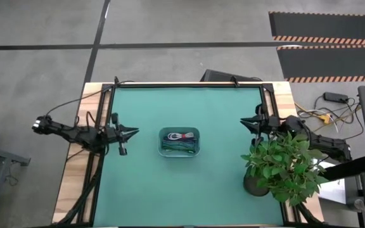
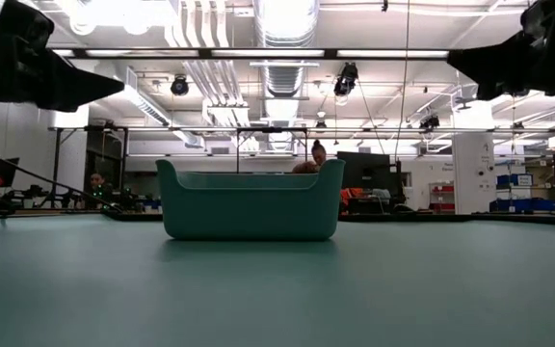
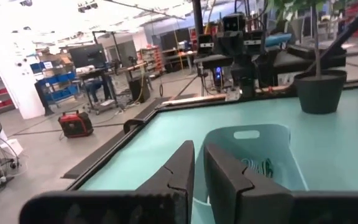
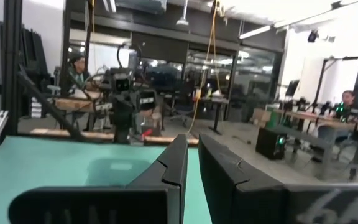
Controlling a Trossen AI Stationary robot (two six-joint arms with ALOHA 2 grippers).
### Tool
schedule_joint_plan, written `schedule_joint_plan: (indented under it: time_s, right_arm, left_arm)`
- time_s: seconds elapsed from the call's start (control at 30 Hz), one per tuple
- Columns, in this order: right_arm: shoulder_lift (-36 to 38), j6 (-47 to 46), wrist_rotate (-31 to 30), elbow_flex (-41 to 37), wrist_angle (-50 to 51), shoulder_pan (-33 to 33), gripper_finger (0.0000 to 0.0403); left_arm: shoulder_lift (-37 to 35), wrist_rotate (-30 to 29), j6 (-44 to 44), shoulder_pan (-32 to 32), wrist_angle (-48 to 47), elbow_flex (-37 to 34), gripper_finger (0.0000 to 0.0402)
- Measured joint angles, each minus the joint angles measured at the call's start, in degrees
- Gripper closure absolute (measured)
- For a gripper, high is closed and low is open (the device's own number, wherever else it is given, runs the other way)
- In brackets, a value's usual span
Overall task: Pick and place USB-C Cables
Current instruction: Return to Home Position
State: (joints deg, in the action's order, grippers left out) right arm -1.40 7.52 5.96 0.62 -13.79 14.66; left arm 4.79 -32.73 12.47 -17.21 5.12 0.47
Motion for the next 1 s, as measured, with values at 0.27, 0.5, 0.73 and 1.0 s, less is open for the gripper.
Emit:
schedule_joint_plan:
  time_s: [0.27,0.5,0.73,1.0]
  right_arm:
    - [-2.09,-0.07,-0.01,0.02,1.59,0.00,0.0371]
    - [-2.48,-0.07,-0.02,0.02,1.53,0.00,0.0371]
    - [-2.51,-0.05,-0.02,0.02,1.56,0.00,0.0371]
    - [-2.51,-0.05,-0.02,0.02,1.56,0.00,0.0371]
  left_arm:
    - [2.63,-0.03,-0.03,-0.01,-0.06,-0.07,0.0382]
    - [5.01,-0.09,-0.03,-0.02,-0.04,-0.11,0.0382]
    - [7.03,-0.16,-0.03,0.00,0.01,-0.15,0.0382]
    - [9.15,-0.16,-0.03,0.00,-0.01,-0.17,0.0382]
